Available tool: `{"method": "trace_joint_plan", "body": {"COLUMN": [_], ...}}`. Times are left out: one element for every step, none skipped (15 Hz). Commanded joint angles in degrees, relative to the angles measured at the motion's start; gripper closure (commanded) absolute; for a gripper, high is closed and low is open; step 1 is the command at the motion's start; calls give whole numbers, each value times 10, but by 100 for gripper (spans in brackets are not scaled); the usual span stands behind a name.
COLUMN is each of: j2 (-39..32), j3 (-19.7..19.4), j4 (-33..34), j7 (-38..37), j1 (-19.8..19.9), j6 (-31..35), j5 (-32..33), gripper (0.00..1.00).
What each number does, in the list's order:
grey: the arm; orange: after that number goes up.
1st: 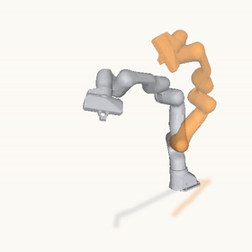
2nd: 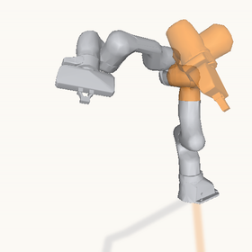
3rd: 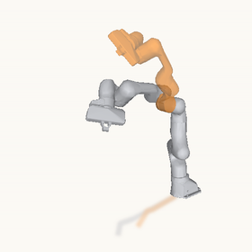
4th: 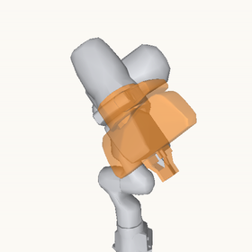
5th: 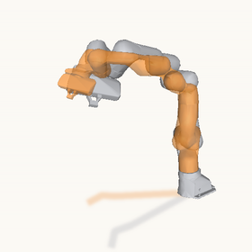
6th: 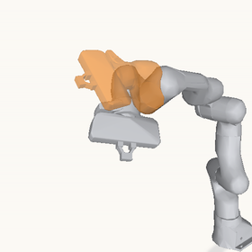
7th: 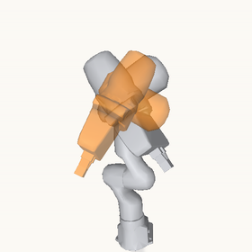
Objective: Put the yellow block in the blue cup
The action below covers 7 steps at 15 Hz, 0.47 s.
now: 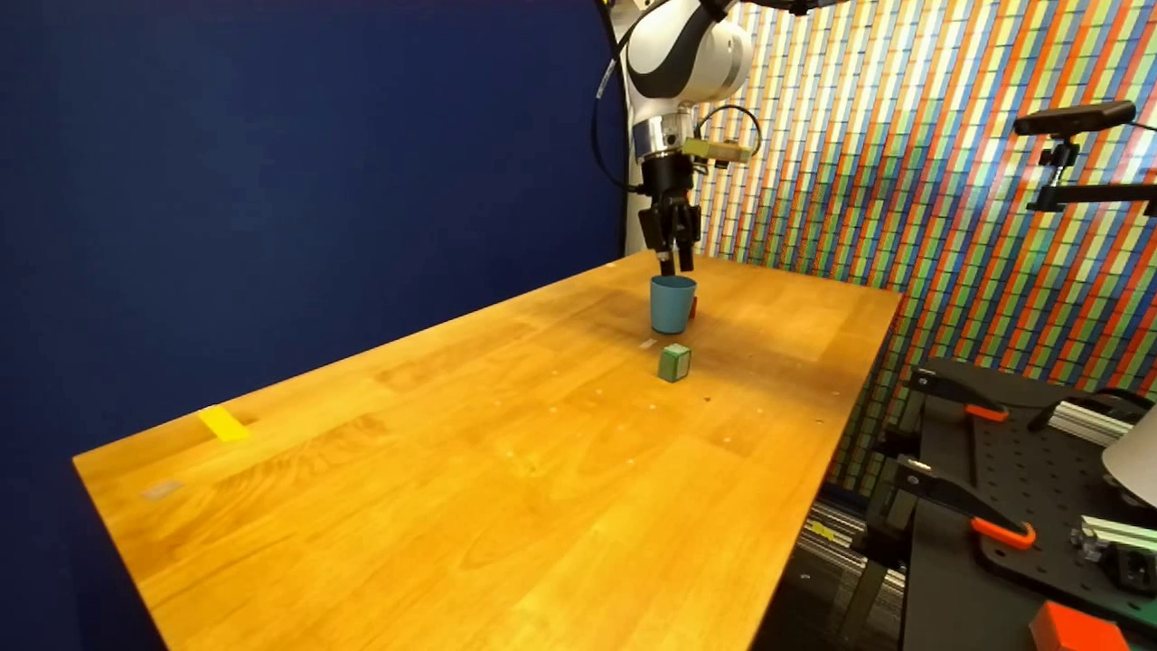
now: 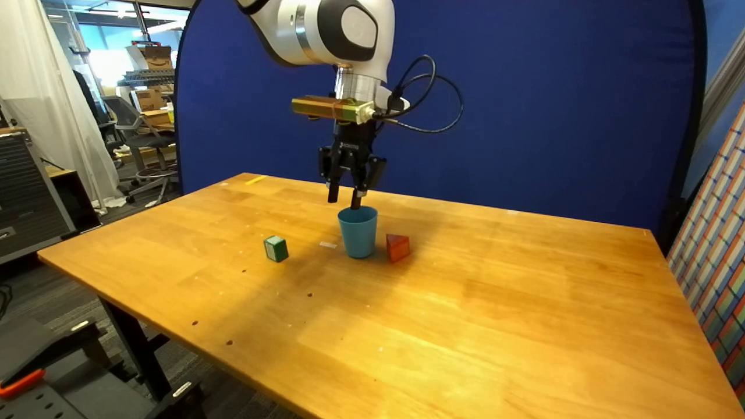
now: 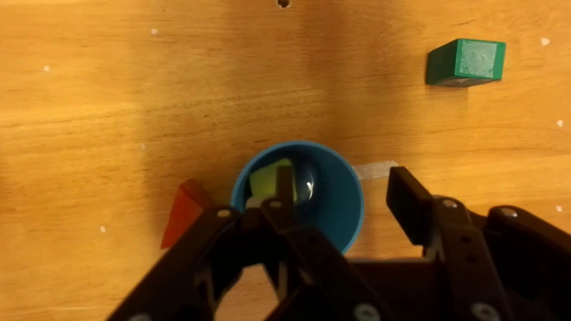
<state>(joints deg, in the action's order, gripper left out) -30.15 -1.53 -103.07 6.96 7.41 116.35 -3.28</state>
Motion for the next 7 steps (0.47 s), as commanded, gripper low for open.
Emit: {"method": "trace_joint_plan", "body": {"j2": [27, 2, 4, 6, 7, 8, 8], "j3": [10, -1, 0, 0, 0, 0, 0], "j4": [-16, 1, 0, 0, 0, 0, -1], "j7": [28, 6, 10, 12, 12, 13, 13], "j1": [14, 0, 1, 1, 1, 1, 1], "j6": [3, -1, -1, -1, -1, -1, -1], "j5": [-38, -14, -21, -23, -24, -24, -24], "gripper": [11, 28, 21, 12, 11, 11, 11]}}
